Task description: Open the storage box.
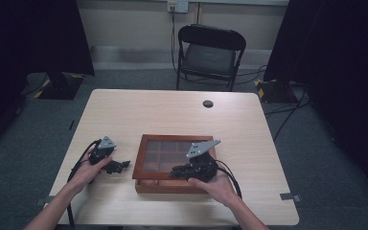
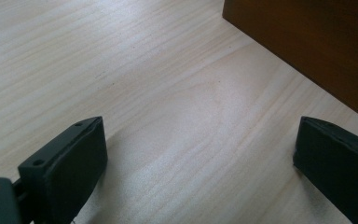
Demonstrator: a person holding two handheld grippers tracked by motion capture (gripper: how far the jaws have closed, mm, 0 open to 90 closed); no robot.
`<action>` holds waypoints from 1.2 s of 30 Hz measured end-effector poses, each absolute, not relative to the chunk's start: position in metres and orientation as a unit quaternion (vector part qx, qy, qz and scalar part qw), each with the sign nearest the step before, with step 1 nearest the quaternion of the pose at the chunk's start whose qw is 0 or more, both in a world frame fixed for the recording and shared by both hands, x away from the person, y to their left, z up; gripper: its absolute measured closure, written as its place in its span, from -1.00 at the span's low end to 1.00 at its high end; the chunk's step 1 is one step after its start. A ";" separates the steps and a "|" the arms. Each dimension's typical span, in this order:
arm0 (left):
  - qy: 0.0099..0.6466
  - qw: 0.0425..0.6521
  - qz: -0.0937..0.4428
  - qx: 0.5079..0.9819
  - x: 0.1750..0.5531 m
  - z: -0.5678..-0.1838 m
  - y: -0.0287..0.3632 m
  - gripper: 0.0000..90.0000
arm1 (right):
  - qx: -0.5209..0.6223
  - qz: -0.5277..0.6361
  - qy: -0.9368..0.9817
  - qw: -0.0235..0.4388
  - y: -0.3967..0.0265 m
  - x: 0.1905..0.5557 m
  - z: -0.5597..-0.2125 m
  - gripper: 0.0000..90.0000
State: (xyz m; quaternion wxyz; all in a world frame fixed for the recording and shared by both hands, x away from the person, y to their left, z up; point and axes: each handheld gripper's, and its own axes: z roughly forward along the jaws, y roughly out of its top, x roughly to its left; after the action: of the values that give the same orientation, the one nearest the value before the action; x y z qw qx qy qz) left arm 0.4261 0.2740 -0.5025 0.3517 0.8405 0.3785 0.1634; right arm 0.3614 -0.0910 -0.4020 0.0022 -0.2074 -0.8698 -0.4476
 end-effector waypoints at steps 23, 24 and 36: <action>0.378 0.352 0.163 0.841 0.426 -0.502 0.274 -0.95 | -0.211 -0.461 -0.862 -0.003 -0.093 0.369 -0.380 0.81; 0.378 0.352 0.163 0.841 0.426 -0.502 0.274 -0.95 | -0.211 -0.461 -0.862 -0.004 -0.093 0.370 -0.378 0.81; 0.378 0.352 0.163 0.841 0.426 -0.502 0.274 -0.95 | -0.216 -0.469 -0.856 -0.009 -0.092 0.375 -0.367 0.81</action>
State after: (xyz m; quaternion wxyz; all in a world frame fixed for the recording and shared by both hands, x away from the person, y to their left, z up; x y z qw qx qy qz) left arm 0.4261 0.2740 -0.5024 0.3515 0.8406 0.3784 0.1633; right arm 0.3747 -0.0921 -0.3665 -0.0095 -0.2165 -0.8564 -0.4686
